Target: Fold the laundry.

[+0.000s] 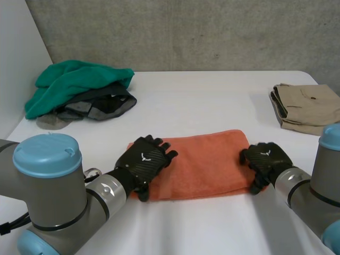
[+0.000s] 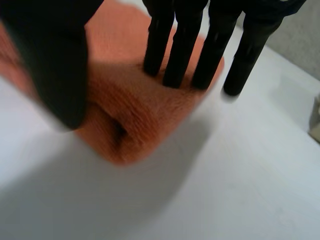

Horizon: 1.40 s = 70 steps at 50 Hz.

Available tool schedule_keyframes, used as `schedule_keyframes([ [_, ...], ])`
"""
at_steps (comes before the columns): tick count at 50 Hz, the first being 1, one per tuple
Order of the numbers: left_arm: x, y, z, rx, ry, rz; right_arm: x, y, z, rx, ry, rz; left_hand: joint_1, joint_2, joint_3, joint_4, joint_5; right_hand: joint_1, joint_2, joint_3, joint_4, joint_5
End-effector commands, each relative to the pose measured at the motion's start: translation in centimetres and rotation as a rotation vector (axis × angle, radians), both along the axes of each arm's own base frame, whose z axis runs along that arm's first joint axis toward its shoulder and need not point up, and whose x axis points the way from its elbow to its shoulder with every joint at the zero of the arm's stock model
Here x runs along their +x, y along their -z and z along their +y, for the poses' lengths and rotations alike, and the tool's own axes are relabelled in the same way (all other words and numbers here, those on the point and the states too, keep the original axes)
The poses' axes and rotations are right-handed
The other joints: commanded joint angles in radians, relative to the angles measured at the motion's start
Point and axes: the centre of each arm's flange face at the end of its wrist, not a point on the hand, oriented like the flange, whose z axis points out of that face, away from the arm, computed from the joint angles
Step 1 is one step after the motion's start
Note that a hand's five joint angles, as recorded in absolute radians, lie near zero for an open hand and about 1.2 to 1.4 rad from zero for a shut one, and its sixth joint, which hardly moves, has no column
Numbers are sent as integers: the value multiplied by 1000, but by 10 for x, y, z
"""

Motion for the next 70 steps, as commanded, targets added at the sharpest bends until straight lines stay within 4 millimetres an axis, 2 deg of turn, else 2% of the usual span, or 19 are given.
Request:
schedule_keyframes([
  [1,13,-16,-14,-48,-91,16,-2,3,-21,-224,36,150,-11,-31,-34,-26,-49,753,663,754,774,767],
  [5,28,-38,-26,-86,-164,69,37,-36,-9,-511,-36,134,-11,-31,-34,-26,-49,753,663,754,774,767],
  [6,37,-47,-33,-100,-206,93,56,-51,3,-600,-99,112,-11,-31,-34,-26,-49,753,663,754,774,767],
  [9,54,-61,-44,-119,-285,138,89,-62,31,-691,-246,78,-11,-31,-34,-26,-49,753,663,754,774,767],
  [10,59,-64,-47,-121,-306,148,110,-58,53,-716,-369,57,-11,-31,-34,-26,-49,753,663,754,774,767],
  [14,81,-70,-59,-112,-392,188,149,-34,104,-694,-657,11,-11,-31,-34,-26,-49,753,663,754,774,767],
  [18,89,-65,-63,-59,-416,224,169,0,133,-590,-811,6,-11,-31,-34,-26,-49,753,663,754,774,767],
  [20,87,-60,-63,-28,-405,231,172,6,131,-553,-803,27,-11,-31,-34,-26,-49,665,576,667,686,679],
  [21,85,-58,-63,-19,-398,235,173,5,125,-525,-770,38,-11,-31,-34,-26,-49,10,-79,12,31,24],
  [23,83,-58,-62,-9,-387,244,171,-2,114,-490,-699,33,-11,-31,-34,-26,-49,-438,-528,-437,-417,-424],
  [29,62,-66,-61,-15,-327,294,147,-56,55,-386,-375,-258,-11,-31,-34,-26,-49,-469,-558,-467,-448,-455],
  [32,46,-68,-58,5,-294,322,130,-70,39,-307,-284,-340,-11,-31,-34,-26,-49,-469,-558,-467,-448,-455],
  [35,33,-64,-51,42,-270,333,118,-62,23,-147,-195,-398,-11,-31,-34,-26,-49,-469,-558,-467,-448,-455],
  [40,5,-38,-30,145,-241,277,114,-39,8,53,-164,-371,-11,-31,-34,-26,-49,-469,-558,-467,-448,-455],
  [46,2,-1,-32,218,-340,156,112,4,-6,298,-130,-283,-11,-31,-34,-26,-49,-469,-558,-467,-448,-455],
  [52,12,21,-43,265,-429,79,109,16,-14,286,-100,-241,-11,-31,-34,-26,-49,-469,-558,-467,-448,-455],
  [57,20,30,-48,295,-438,28,106,9,-18,185,-96,-165,-11,-31,-34,-26,-49,-454,-544,-453,-433,-440],
  [64,20,-1,-47,256,-373,80,110,-27,-3,-41,-168,-63,-11,-31,-34,-26,-49,-454,-544,-453,-433,-440],
  [70,21,-61,-49,155,-289,241,118,-49,36,-259,-224,-21,-11,-31,-34,-26,-49,-457,-547,-456,-436,-443],
])
